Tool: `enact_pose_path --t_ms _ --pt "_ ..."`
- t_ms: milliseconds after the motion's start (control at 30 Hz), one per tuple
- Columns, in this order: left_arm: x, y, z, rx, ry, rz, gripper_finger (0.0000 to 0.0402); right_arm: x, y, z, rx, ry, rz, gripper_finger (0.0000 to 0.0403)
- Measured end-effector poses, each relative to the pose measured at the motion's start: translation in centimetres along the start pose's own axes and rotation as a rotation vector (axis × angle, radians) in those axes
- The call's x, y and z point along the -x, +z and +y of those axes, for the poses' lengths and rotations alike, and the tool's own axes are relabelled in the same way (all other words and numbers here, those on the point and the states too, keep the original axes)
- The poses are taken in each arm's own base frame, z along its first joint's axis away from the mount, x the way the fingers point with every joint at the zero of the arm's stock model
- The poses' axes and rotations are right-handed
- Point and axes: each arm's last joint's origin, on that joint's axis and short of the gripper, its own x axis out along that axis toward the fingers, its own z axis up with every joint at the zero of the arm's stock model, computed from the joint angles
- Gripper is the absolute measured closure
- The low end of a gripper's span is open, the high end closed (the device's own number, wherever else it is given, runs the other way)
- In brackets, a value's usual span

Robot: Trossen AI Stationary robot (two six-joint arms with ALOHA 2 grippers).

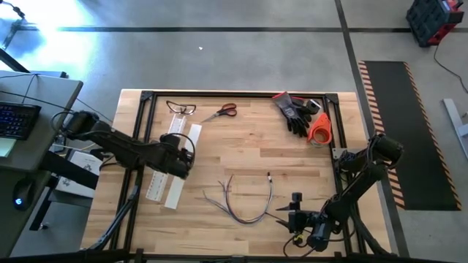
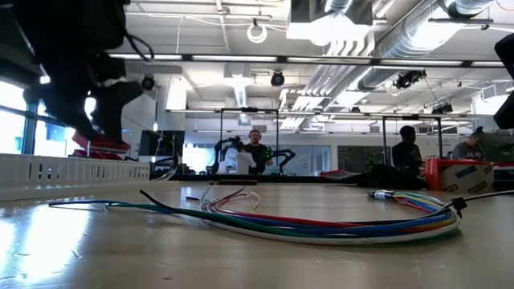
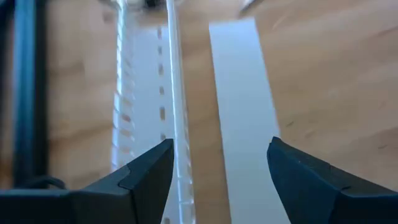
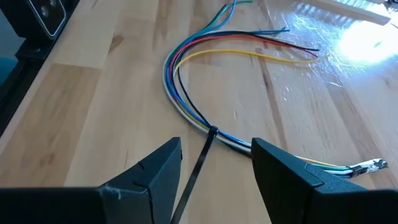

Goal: Ziptie cables
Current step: Put the zip-tied cable into the white cable duct

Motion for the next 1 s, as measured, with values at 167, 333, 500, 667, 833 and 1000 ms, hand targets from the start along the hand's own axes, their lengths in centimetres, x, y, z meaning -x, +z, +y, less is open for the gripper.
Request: enact_pose_path --t_ms 167,333,500,667,833,1000 --pt "-2.3 -1.5 0.8 0.050 0.013 0.025 0.0168 -0.1 0.1 -0.1 -0.002 -0.009 -0.005 0.0225" --pt "-3.0 -2.0 0.9 0.053 0.053 0.024 0.0177 -0.1 0.1 -0.1 -0.007 -0.008 -0.008 0.0225" --pt "-3.7 -2.2 0.8 0.018 0.097 0.092 0.0198 -0.1 0.1 -0.1 -0.009 -0.007 -0.009 0.0225" --pt "-3.9 -2.3 0.2 -0.003 0.057 0.125 0.0257 -0.1 0.2 0.0 -0.013 -0.005 -0.013 0.0225" --pt "-3.8 -2.1 0.0 -0.048 0.048 0.126 0.0374 0.0 0.1 0.1 -0.008 -0.001 -0.014 0.0225" --pt "-2.6 -1.0 -0.3 -0.090 0.086 0.121 0.0393 0.4 -0.1 0.4 0.006 0.011 -0.016 0.0225"
